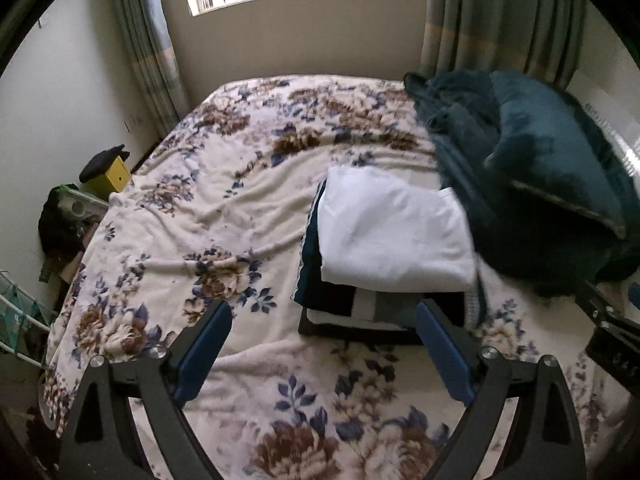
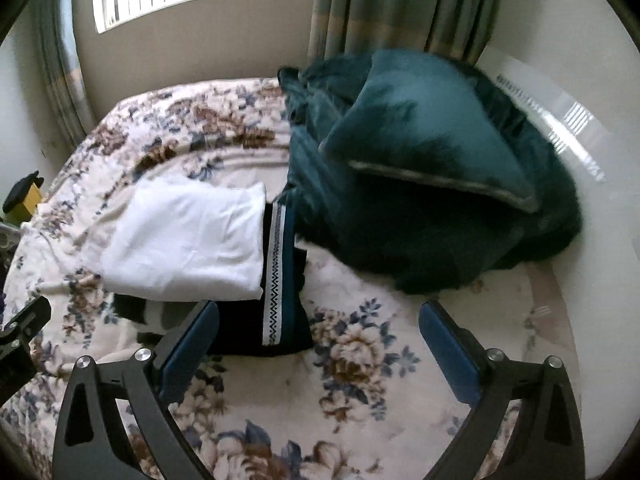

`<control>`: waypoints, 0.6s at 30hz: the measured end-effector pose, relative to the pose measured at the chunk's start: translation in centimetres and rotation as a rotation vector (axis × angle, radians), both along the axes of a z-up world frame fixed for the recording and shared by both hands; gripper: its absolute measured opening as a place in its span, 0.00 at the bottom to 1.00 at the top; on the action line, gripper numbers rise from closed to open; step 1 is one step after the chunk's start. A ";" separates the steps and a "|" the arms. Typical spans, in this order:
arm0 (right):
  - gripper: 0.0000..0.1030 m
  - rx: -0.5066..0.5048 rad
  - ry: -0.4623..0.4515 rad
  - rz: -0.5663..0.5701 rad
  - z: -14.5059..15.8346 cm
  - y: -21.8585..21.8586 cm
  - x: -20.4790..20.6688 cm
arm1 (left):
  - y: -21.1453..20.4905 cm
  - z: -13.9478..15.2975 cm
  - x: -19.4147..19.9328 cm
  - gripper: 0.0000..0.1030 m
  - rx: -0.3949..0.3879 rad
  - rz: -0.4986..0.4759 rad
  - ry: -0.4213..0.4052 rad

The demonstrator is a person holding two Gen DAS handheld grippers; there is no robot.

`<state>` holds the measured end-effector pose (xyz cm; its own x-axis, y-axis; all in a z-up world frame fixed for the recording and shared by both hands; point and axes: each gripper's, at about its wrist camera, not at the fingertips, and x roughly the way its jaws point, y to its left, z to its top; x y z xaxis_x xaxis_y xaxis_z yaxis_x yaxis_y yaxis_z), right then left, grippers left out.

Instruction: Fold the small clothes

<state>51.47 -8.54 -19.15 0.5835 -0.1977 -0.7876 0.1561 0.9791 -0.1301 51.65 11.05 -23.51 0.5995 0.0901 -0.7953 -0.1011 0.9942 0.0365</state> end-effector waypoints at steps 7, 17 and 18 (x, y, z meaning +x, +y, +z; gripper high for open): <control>0.98 0.008 -0.080 0.020 9.9 0.1 -9.3 | -1.4 7.8 -7.6 0.91 0.025 -0.024 -0.057; 0.98 0.025 -0.205 0.043 23.0 -0.5 -23.8 | -2.8 16.5 -18.0 0.91 0.032 -0.035 -0.137; 0.98 0.030 -0.208 0.046 23.7 -0.6 -24.5 | -3.0 17.2 -19.0 0.91 0.035 -0.035 -0.150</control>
<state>26.96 -9.19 4.51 0.7419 -0.1459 -0.6544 0.1319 0.9887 -0.0709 32.66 8.10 -6.29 0.7143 0.0933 -0.6936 -0.0735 0.9956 0.0583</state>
